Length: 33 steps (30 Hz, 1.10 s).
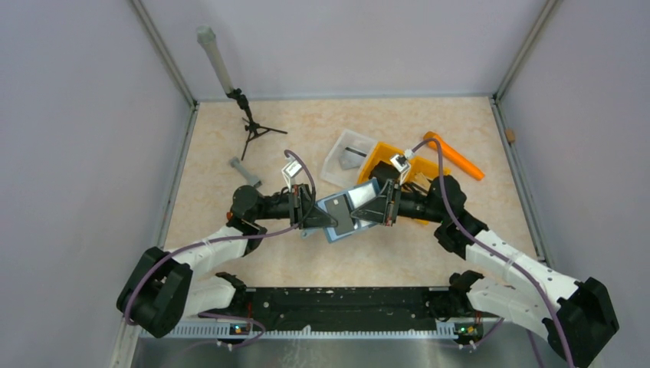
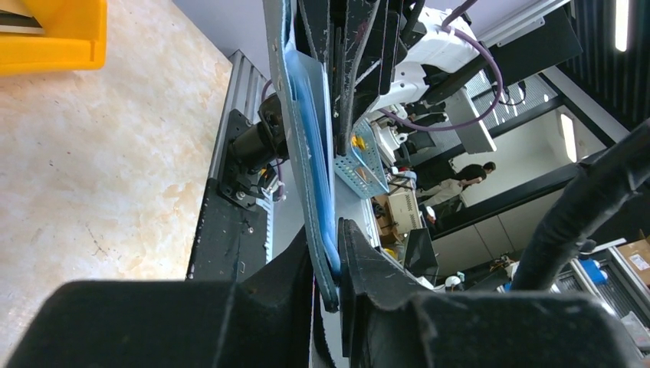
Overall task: Take the credit cards out of the card holder
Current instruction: Remove the credit card from the card holder.
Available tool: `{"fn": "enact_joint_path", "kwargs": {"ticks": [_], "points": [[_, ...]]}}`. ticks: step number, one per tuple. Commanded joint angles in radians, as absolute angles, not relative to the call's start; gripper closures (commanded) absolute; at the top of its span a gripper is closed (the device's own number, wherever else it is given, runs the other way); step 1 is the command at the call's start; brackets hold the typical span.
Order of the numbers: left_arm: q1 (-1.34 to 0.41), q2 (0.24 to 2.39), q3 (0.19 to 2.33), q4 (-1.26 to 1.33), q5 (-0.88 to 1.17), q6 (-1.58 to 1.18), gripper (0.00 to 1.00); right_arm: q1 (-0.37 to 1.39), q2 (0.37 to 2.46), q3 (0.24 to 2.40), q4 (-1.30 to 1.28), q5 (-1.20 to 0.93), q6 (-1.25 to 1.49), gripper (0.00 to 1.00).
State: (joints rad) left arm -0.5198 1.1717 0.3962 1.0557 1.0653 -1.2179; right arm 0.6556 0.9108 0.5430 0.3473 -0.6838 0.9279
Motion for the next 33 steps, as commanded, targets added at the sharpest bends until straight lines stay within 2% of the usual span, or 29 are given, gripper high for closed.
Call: {"fn": "enact_joint_path", "kwargs": {"ticks": [1,8,12,21,29,33], "points": [[-0.519,1.166,0.384,1.131,1.069,-1.220,0.80,0.647,0.864,0.554,0.329,-0.637,0.897,1.00],[-0.518,1.162,0.380,1.131,1.068,-1.220,0.87,0.646,0.848,0.563,0.268,-0.622,0.868,1.00],[-0.519,1.157,0.384,1.129,1.068,-1.217,0.98,0.644,0.848,0.564,0.260,-0.622,0.864,1.00],[-0.506,1.160,0.381,1.078,1.051,-1.182,0.98,0.595,0.819,0.581,0.132,-0.604,0.782,1.00],[-0.499,1.197,0.396,1.041,1.068,-1.170,0.99,0.483,0.789,0.588,0.055,-0.650,0.728,1.00],[-0.482,1.209,0.417,0.878,1.039,-1.098,0.99,0.439,0.793,0.621,-0.025,-0.641,0.667,1.00]]}}
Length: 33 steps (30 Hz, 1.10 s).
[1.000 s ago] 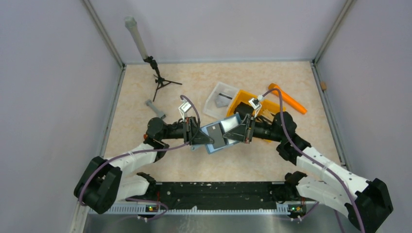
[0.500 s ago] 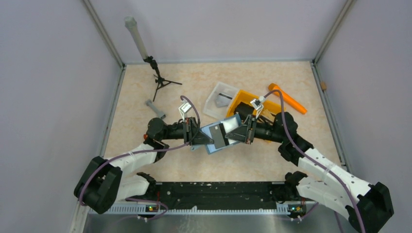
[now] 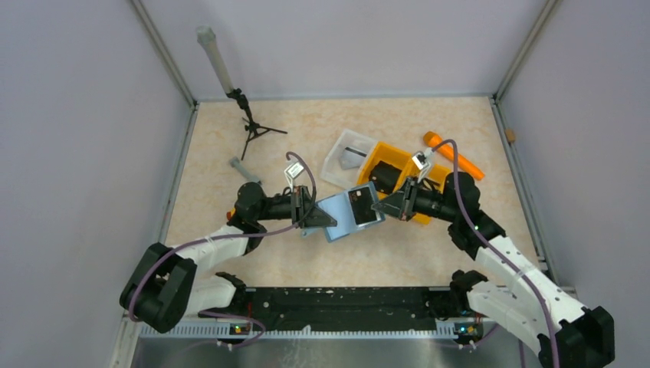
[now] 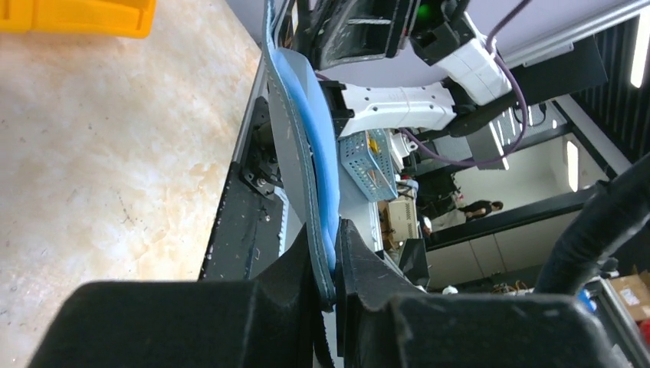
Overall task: Take the credit cards out of the card holder
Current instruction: Remove the credit card from the card holder, then place the credit card in the storage box.
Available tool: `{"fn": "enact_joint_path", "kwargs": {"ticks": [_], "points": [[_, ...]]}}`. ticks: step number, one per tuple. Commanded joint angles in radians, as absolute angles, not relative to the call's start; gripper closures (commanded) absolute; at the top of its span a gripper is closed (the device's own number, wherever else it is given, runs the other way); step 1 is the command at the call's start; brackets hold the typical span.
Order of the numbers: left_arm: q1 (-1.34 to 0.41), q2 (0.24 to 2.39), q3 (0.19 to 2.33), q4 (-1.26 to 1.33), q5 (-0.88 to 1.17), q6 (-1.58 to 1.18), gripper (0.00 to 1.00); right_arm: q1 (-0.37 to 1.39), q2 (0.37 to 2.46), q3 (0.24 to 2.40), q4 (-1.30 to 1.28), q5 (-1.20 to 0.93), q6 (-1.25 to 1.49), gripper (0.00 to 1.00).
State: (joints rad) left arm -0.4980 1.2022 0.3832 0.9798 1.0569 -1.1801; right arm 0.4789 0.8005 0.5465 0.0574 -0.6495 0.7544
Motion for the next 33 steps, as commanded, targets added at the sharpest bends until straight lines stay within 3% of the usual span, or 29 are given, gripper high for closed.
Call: {"fn": "enact_joint_path", "kwargs": {"ticks": [1,6,14,22,33], "points": [[-0.473,1.210,0.428,0.795,1.025,-1.057,1.00,0.435,0.797,0.636,-0.060,-0.620,0.629,1.00],[-0.446,1.200,0.478,0.421,0.930,-0.869,1.00,0.434,0.820,0.733,-0.234,-0.448,0.475,1.00],[-0.436,1.217,0.497,0.317,0.906,-0.804,1.00,0.434,0.920,0.862,-0.362,-0.245,0.283,1.00],[-0.431,1.244,0.559,0.207,0.935,-0.736,1.00,0.434,1.147,1.050,-0.474,-0.071,0.039,1.00],[-0.399,1.172,0.557,0.115,0.918,-0.695,1.00,0.490,1.298,1.138,-0.388,0.037,-0.225,1.00]]}}
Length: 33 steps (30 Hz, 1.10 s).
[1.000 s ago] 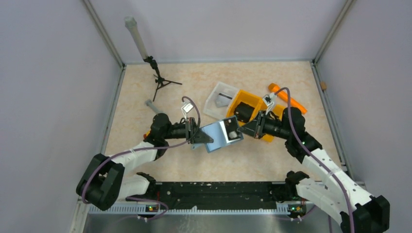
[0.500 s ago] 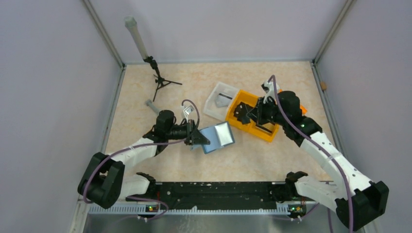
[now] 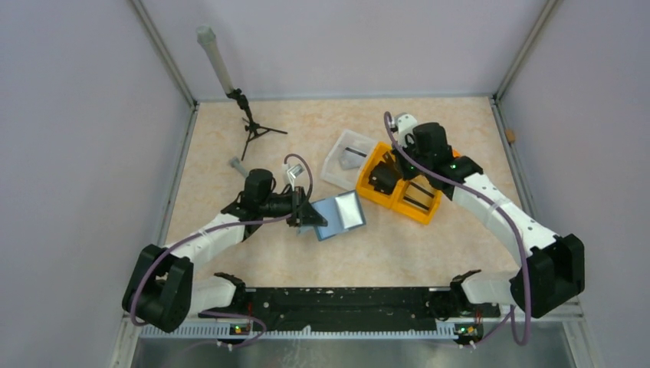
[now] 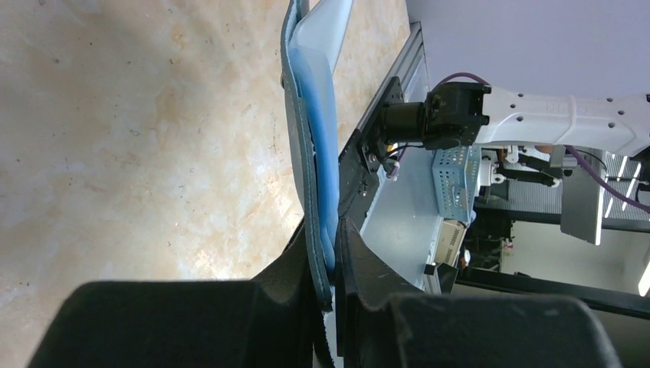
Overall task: Take the credit cards out of the card holder
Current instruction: Place the credit card in the storage box.
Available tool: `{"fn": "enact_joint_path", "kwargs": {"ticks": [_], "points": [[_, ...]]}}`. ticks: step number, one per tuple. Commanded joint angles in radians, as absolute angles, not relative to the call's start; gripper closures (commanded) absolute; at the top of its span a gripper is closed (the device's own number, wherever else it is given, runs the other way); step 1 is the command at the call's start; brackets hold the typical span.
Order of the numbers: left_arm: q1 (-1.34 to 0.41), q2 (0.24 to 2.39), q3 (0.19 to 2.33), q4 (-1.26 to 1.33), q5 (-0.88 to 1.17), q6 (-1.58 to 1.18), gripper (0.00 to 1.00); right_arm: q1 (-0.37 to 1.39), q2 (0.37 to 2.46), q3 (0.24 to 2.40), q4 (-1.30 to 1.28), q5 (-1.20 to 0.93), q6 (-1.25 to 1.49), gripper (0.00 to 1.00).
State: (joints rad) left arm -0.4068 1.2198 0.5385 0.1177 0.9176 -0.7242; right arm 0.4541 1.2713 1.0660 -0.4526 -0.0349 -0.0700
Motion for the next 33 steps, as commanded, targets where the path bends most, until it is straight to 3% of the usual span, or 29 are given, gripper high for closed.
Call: {"fn": "enact_joint_path", "kwargs": {"ticks": [1,12,30,32,33], "points": [[-0.399,1.168,0.556,0.115,0.915,-0.697,1.00,0.502,1.308,1.142,-0.377,0.050,-0.247,1.00],[-0.388,1.158,0.552,0.092,0.918,-0.687,1.00,0.558,1.449,1.203,-0.369,0.226,-0.477,1.00],[-0.380,1.158,0.546,0.095,0.920,-0.686,1.00,0.583,1.596,1.180,-0.264,0.295,-0.597,1.00],[-0.379,1.161,0.546,0.095,0.921,-0.686,1.00,0.583,1.603,1.178,-0.257,0.296,-0.599,0.96],[-0.379,1.161,0.546,0.095,0.921,-0.687,1.00,0.584,1.608,1.182,-0.262,0.298,-0.601,0.89]]}}
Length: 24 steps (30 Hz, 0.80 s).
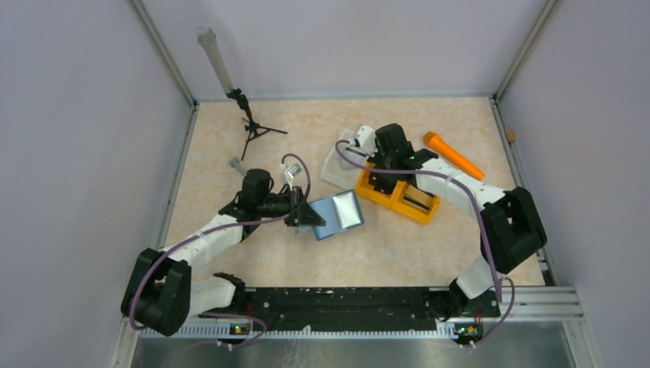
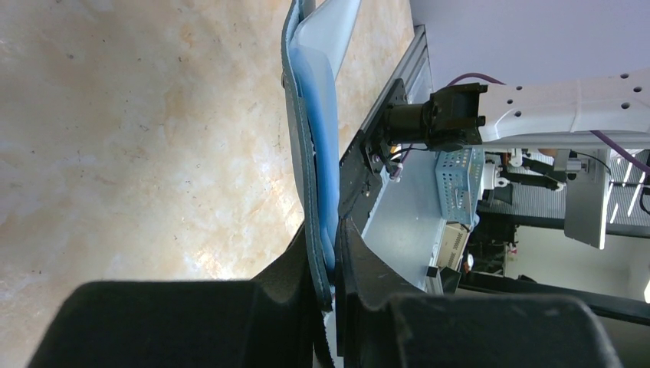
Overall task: Take the credit cards out of the card holder
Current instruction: Place the credit card in the storage box.
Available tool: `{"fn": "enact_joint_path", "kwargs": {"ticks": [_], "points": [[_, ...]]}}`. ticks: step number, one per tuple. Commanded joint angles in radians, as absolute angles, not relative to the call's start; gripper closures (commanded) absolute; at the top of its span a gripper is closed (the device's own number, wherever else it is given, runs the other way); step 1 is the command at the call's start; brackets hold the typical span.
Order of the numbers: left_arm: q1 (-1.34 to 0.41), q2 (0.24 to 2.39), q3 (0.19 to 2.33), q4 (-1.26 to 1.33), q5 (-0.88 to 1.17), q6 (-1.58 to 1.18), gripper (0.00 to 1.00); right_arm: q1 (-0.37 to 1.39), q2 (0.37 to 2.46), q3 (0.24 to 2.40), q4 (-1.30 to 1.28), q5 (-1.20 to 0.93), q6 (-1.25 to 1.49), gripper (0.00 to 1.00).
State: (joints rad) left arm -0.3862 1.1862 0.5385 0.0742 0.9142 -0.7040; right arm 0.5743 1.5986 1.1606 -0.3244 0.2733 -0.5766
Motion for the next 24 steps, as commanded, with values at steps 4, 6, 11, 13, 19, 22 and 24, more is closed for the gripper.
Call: {"fn": "enact_joint_path", "kwargs": {"ticks": [4,6,11,13,19,22,24], "points": [[-0.378,1.162,0.548,0.097,0.923,-0.689,1.00,0.597,1.607,1.198,-0.298,0.311,-0.591,0.53],[-0.377,1.162,0.551,0.097,0.924,-0.689,1.00,0.602,1.567,1.197,-0.297,0.302,-0.548,0.47],[-0.377,1.159,0.535,0.170,0.972,-0.726,1.00,0.602,1.412,1.192,-0.320,0.096,-0.349,0.43],[-0.377,1.153,0.506,0.291,1.019,-0.796,1.00,0.602,1.353,1.150,-0.306,0.035,-0.261,0.44],[-0.377,1.136,0.454,0.598,1.094,-0.995,1.00,0.594,1.195,0.944,-0.250,0.007,-0.045,0.46],[-0.377,1.129,0.442,0.715,1.137,-1.074,1.00,0.576,1.084,0.839,-0.216,-0.083,0.016,0.46],[-0.378,1.111,0.436,0.772,1.151,-1.117,1.00,0.551,1.014,0.780,-0.205,-0.114,0.042,0.46]]}}
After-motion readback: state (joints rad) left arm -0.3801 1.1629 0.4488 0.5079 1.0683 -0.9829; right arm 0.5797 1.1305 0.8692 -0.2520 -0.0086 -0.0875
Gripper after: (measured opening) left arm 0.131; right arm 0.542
